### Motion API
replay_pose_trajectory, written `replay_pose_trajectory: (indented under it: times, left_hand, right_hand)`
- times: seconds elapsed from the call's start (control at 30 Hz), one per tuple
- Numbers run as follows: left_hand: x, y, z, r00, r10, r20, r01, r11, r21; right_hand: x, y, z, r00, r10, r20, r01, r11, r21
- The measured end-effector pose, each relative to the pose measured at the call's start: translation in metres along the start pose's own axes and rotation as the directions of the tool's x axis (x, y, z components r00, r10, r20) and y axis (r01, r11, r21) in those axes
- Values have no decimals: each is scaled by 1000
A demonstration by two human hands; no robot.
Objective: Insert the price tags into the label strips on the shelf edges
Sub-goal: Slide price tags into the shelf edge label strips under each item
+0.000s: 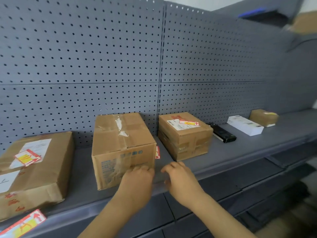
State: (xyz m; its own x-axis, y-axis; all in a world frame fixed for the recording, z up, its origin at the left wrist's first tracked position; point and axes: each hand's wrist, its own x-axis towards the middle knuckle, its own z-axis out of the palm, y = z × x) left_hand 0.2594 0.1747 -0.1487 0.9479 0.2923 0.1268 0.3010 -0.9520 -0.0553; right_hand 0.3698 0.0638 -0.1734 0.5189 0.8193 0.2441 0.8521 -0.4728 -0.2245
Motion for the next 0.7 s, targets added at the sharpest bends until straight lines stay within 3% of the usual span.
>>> replay_pose_trajectory:
  times: [0.27, 0.7]
  left_hand:
    - [64, 35, -54, 989, 61, -136, -71, 995, -69]
    - [170, 91, -66, 977, -119, -179, 131, 990, 55]
  right_hand:
    - [5, 53, -65, 990, 63, -126, -74, 993, -90]
    - [59, 167, -117, 985, -74, -157, 62, 995, -76]
